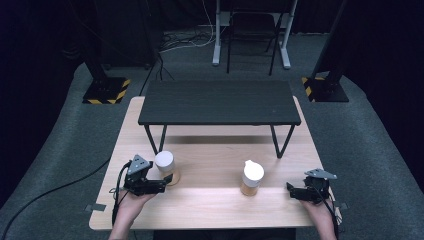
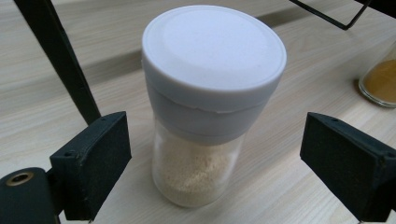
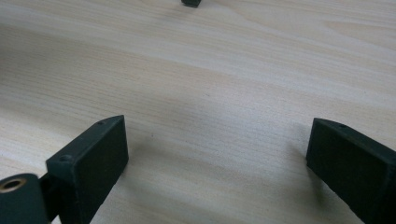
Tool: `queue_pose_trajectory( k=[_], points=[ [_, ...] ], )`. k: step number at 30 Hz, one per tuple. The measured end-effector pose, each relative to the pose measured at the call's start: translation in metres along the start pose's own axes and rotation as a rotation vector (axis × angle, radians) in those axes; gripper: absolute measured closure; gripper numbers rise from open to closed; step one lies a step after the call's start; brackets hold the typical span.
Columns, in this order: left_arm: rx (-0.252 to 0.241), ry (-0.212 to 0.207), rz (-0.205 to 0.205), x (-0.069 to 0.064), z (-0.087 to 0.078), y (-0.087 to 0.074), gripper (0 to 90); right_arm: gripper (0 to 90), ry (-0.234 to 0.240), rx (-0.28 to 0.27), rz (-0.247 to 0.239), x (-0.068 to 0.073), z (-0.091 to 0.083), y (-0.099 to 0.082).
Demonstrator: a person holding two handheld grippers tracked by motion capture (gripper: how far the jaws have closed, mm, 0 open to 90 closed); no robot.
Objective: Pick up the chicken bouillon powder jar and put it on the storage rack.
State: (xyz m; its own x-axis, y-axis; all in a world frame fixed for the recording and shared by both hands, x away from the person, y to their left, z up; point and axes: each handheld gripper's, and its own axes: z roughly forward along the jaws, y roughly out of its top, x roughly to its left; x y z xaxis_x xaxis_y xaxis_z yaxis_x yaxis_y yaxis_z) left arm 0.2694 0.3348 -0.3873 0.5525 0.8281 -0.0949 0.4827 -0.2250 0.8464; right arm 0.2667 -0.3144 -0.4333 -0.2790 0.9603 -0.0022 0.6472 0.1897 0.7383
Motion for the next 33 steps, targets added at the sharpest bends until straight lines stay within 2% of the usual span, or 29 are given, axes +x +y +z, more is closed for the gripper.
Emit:
queue_pose_trajectory(
  k=[5, 10, 16, 21, 25, 28, 31, 33],
  points=[
    [0.002, 0.007, 0.0, -0.001, 0.006, 0.002, 8.8, 4.4, 0.0, 0.001, 0.0, 0.0, 0.0, 0.0],
    [0.011, 0.024, -0.008, -0.002, 0.018, 0.006, 9.4, 4.4, 0.0, 0.001, 0.0, 0.0, 0.0, 0.0],
    [0.01, 0.025, -0.018, -0.001, 0.03, 0.008, 13.6, 4.4, 0.0, 0.001, 0.0, 0.0, 0.0, 0.0],
    [0.013, 0.045, -0.01, -0.005, 0.04, 0.01, 16.1, 4.4, 0.0, 0.001, 0.0, 0.0, 0.0, 0.0],
    [-0.004, 0.049, -0.01, -0.006, 0.047, 0.007, 22.3, 4.4, 0.0, 0.001, 0.0, 0.0, 0.0, 0.0],
    [-0.013, 0.065, 0.005, -0.01, 0.051, 0.006, 27.5, 4.4, 0.0, 0.001, 0.0, 0.0, 0.0, 0.0],
    [-0.02, 0.1, 0.03, -0.016, 0.055, 0.004, 33.6, 4.4, 0.0, 0.001, 0.0, 0.0, 0.0, 0.0],
    [-0.021, 0.104, 0.031, -0.017, 0.055, 0.004, 34.5, 4.4, 0.0, 0.001, -0.001, 0.0, 0.0, 0.0]
  ],
)
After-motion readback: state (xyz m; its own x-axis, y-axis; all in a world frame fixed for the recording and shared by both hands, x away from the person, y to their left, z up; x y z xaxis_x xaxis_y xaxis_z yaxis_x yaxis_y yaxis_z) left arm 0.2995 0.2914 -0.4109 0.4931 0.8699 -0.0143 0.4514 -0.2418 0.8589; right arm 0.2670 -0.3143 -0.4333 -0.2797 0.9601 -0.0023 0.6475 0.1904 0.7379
